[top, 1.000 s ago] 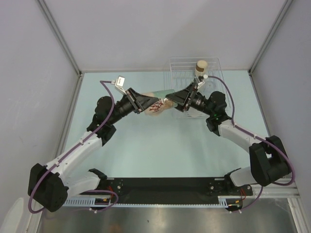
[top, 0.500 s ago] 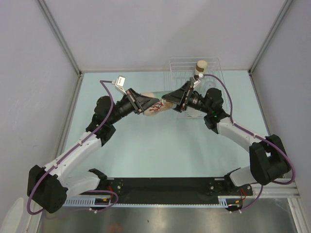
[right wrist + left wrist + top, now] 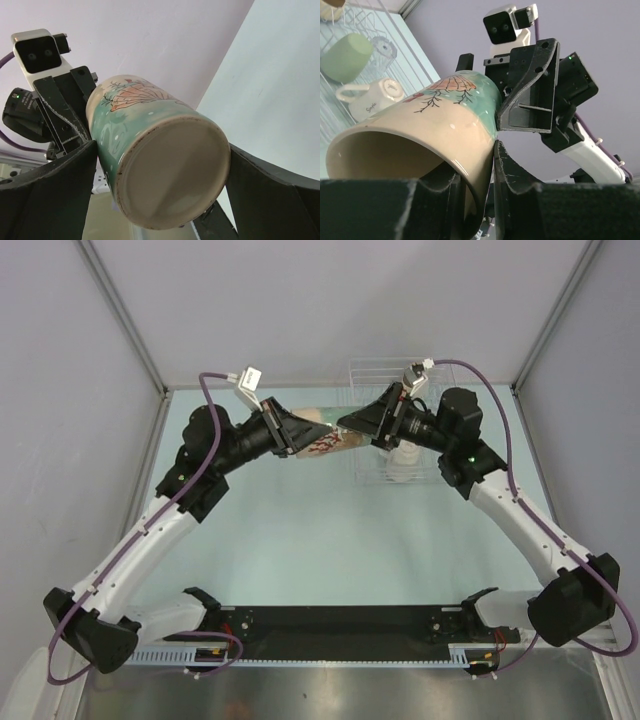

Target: Unload the cups from the dish rack

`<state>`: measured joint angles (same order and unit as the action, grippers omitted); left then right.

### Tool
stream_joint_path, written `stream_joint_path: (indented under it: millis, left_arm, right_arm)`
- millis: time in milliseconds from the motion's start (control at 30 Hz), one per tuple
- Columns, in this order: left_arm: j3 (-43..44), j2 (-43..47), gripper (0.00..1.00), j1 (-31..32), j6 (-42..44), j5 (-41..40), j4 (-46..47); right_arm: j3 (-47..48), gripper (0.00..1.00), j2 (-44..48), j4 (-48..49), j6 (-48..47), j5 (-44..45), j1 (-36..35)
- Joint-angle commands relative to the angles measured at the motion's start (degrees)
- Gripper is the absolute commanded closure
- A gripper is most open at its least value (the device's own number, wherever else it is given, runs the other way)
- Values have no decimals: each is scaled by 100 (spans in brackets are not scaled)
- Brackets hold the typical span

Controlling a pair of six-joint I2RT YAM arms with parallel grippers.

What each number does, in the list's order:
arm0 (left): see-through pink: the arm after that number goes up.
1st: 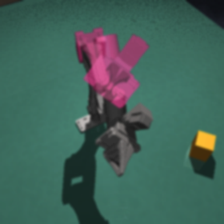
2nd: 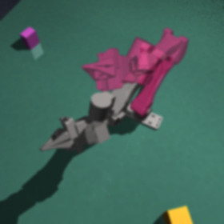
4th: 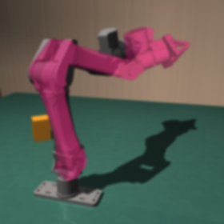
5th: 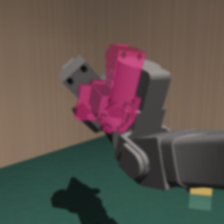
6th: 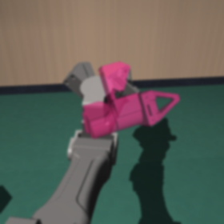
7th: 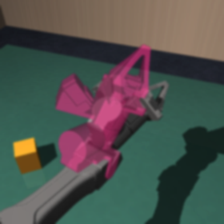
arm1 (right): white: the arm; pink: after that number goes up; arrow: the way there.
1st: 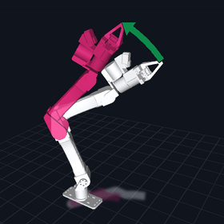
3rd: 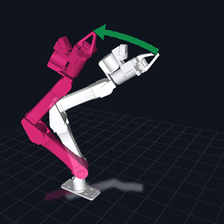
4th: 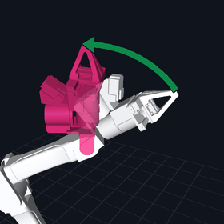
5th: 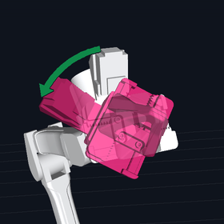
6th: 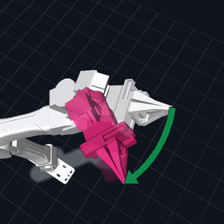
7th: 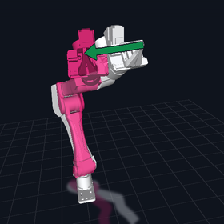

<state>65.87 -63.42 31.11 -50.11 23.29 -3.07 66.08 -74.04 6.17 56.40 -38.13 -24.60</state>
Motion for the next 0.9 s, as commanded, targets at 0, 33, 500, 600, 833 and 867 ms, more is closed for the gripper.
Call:
stream_joint_path:
  millis: [0, 33, 500, 600, 833, 867]
  left_arm:
    - [515, 40, 100, -325, 1223, -1266, -1310]
    - [515, 57, 100, -351, 1170, -1231, -1197]
    - [-240, 242, 100, -360, 204, -273, 281]
    - [-609, 330, 100, -360, -60, -35, 1000]
    - [-1006, 400, 100, -360, -491, 422, 2135]
    - [-1006, 392, 100, -360, -500, 457, 2179]
  right_arm:
    - [335, 0, 197, -1233, -1299, 1238, 640]
    - [335, 0, 180, -1172, -1290, 1177, 649]
    - [-192, 0, 56, 269, -483, 122, 518]
    - [-534, 0, -49, 1102, 27, -317, 605]
    - [-931, 0, -216, 2493, 1039, -731, 685]
    - [-948, 0, -225, 2555, 1083, -775, 685]
